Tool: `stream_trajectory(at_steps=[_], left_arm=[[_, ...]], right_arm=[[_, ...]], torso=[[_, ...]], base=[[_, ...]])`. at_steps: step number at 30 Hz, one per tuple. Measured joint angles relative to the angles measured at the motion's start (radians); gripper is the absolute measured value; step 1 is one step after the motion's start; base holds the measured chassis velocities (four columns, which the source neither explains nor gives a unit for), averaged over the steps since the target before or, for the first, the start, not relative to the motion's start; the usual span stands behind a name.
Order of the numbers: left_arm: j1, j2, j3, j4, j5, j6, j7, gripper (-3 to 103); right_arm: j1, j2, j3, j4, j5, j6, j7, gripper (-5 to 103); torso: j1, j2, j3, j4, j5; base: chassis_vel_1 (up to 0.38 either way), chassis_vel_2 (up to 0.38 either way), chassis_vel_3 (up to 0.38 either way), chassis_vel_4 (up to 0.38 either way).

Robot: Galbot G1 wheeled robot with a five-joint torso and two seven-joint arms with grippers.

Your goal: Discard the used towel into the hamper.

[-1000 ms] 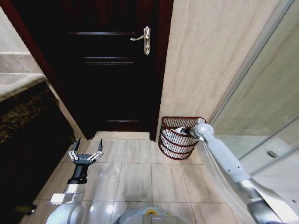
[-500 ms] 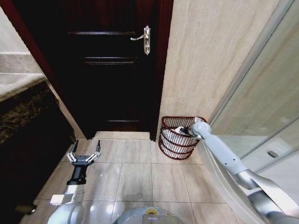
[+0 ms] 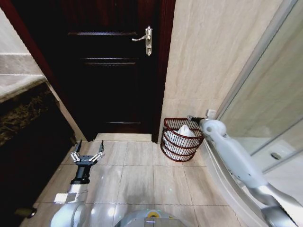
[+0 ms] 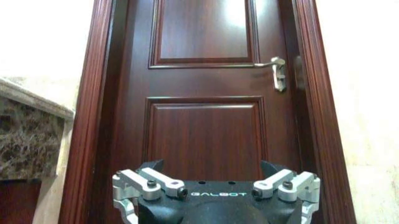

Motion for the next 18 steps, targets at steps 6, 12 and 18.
stream_trajectory(at_steps=[6, 12, 18], left_arm=[[-0.003, -0.026, -0.004, -0.008, 0.001, 0.003, -0.011, 100], [-0.004, -0.079, -0.005, -0.012, 0.012, 0.016, -0.036, 100], [0.002, -0.016, 0.008, -0.003, 0.016, 0.050, -0.042, 100]], right_arm=[[-0.160, -0.031, 0.087, 0.116, -0.227, 0.195, -0.087, 99], [-0.464, 0.029, 0.302, 0.294, -0.442, 0.324, -0.236, 100], [-0.832, 0.219, 0.489, 0.449, -0.646, 0.408, -0.391, 100]], torso=[[0.000, 0.000, 0.000, 0.0003, 0.0004], [0.000, 0.000, 0.000, 0.0000, 0.0004], [0.000, 0.000, 0.000, -0.0002, 0.0014]], base=[[0.000, 0.000, 0.000, 0.000], [0.000, 0.000, 0.000, 0.000], [0.000, 0.000, 0.000, 0.000]])
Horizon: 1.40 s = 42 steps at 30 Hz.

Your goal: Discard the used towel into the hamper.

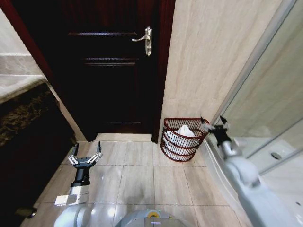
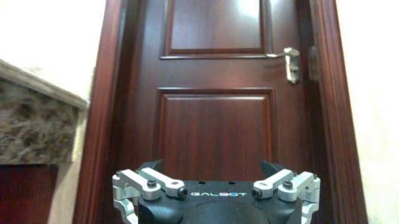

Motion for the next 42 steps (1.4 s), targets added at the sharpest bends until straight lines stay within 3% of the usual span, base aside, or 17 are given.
stream_trajectory(at_steps=[1, 4, 7, 12, 20, 27, 42], left_arm=[[-0.008, 0.007, 0.002, 0.004, 0.002, 0.019, -0.002, 100], [-0.014, 0.021, 0.011, 0.003, -0.006, 0.060, -0.010, 100], [-0.019, 0.071, 0.026, -0.008, -0.031, 0.133, -0.011, 100], [-0.027, 0.082, 0.026, -0.015, -0.017, 0.154, -0.020, 100], [-0.032, 0.075, 0.025, -0.010, 0.022, 0.136, -0.043, 100], [-0.041, 0.017, 0.004, -0.042, 0.104, 0.117, -0.035, 100], [-0.043, 0.036, 0.011, -0.006, 0.100, 0.088, -0.009, 100]], right_arm=[[-0.051, 0.044, 0.027, 0.018, -0.024, 0.016, -0.030, 100], [-0.108, 0.105, 0.059, 0.029, -0.060, 0.054, -0.070, 100], [-0.190, 0.238, 0.107, 0.039, -0.122, 0.138, -0.146, 100], [-0.236, 0.339, 0.092, 0.023, -0.186, 0.233, -0.198, 100], [-0.249, 0.353, 0.029, 0.020, -0.200, 0.246, -0.167, 100], [-0.227, 0.305, 0.031, 0.027, -0.178, 0.201, -0.098, 100], [-0.215, 0.286, -0.015, 0.028, -0.189, 0.169, -0.078, 100]], torso=[[0.000, 0.000, 0.000, -0.0001, -0.0020], [0.000, 0.000, 0.000, 0.0005, -0.0007], [0.000, 0.000, 0.000, 0.0003, -0.0007], [0.000, 0.000, 0.000, 0.0002, -0.0006], [0.000, 0.000, 0.000, 0.0002, -0.0007], [0.000, 0.000, 0.000, 0.0005, -0.0004], [0.000, 0.000, 0.000, 0.0003, -0.0009]], base=[[0.000, 0.000, 0.000, 0.000], [0.000, 0.000, 0.000, 0.000], [0.000, 0.000, 0.000, 0.000], [0.000, 0.000, 0.000, 0.000], [0.000, 0.000, 0.000, 0.000], [0.000, 0.000, 0.000, 0.000], [0.046, -0.048, -0.043, 0.037]])
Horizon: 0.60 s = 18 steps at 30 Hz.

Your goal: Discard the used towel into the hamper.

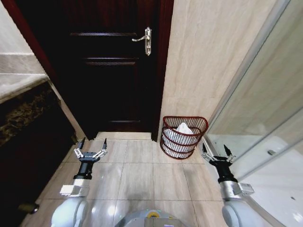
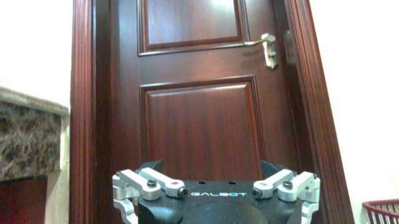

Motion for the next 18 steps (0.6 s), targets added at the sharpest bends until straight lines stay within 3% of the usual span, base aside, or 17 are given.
stream_trajectory(at_steps=[18], left_arm=[[-0.002, -0.019, 0.000, -0.013, -0.012, 0.001, 0.009, 100]], right_arm=[[0.024, 0.001, -0.053, 0.029, -0.021, -0.030, 0.037, 100]], torso=[[0.000, 0.000, 0.000, 0.0001, 0.0003]], base=[[0.040, -0.038, -0.033, 0.036]])
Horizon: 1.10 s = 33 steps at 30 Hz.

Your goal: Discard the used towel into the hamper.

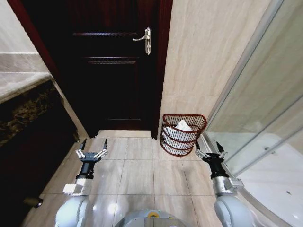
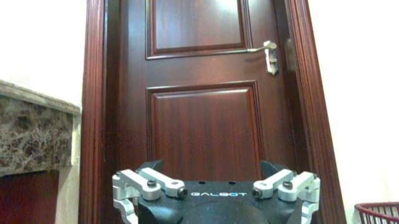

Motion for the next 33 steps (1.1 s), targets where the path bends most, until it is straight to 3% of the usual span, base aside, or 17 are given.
stream_trajectory(at_steps=[25, 28, 33], left_arm=[[0.001, 0.000, -0.004, -0.021, -0.019, -0.003, 0.005, 100], [-0.004, 0.007, -0.010, -0.014, -0.037, -0.015, 0.004, 100], [-0.030, 0.048, -0.028, 0.012, -0.085, -0.009, -0.007, 100]], right_arm=[[-0.013, -0.026, 0.024, 0.035, 0.035, -0.011, 0.046, 100], [0.014, -0.045, 0.019, 0.026, 0.059, -0.048, 0.057, 100], [0.147, -0.134, 0.004, 0.012, 0.185, -0.200, 0.143, 100]], torso=[[0.000, 0.000, 0.000, -0.0001, -0.0001], [0.000, 0.000, 0.000, -0.0006, 0.0001], [0.000, 0.000, 0.000, 0.0004, 0.0001]], base=[[0.042, -0.037, -0.044, 0.039], [0.000, 0.000, 0.000, 0.000], [0.000, 0.000, 0.000, 0.000]])
